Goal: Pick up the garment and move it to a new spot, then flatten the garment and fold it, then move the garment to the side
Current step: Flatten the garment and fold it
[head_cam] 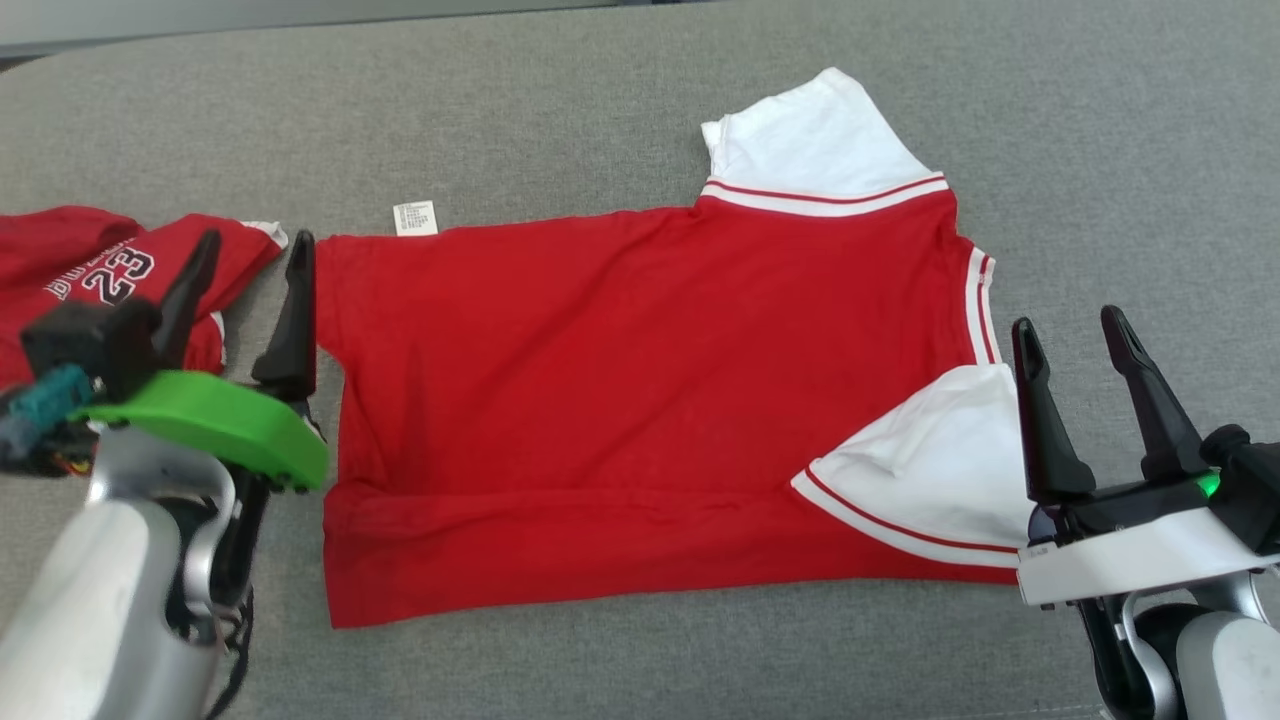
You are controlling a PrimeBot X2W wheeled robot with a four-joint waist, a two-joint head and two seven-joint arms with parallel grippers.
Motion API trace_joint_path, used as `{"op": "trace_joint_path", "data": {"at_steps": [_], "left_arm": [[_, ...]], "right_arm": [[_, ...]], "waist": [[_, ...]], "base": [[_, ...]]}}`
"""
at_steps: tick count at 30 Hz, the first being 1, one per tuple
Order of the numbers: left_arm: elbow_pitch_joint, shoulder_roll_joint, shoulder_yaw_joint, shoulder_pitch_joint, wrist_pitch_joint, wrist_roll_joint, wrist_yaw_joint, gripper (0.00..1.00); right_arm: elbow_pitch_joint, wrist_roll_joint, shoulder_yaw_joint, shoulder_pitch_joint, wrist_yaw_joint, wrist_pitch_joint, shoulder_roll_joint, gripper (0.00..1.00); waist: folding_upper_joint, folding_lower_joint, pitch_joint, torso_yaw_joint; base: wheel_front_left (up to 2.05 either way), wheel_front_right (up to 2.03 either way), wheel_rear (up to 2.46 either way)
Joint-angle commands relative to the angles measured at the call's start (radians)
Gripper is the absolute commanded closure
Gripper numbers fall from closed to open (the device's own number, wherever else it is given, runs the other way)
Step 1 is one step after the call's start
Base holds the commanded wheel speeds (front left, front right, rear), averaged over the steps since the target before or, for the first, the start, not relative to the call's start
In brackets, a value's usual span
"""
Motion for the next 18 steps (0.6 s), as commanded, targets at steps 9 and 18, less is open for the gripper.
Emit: {"op": "trace_joint_path", "data": {"at_steps": [9, 18], "left_arm": [[0.381, 0.037, -0.027, -0.288, 0.230, -0.121, -0.155, 0.00], [0.642, 0.034, -0.040, -0.392, 0.246, -0.171, -0.211, 0.24]], "right_arm": [[0.057, 0.008, 0.049, -0.071, -0.001, -0.029, 0.000, 0.00], [0.116, 0.018, 0.041, -0.095, -0.001, -0.052, -0.008, 0.00]], "waist": [[0.0000, 0.0000, 0.137, -0.076], [0.0000, 0.0000, 0.167, -0.099]], "base": [[0.00, 0.00, 0.00], [0.00, 0.00, 0.00]]}}
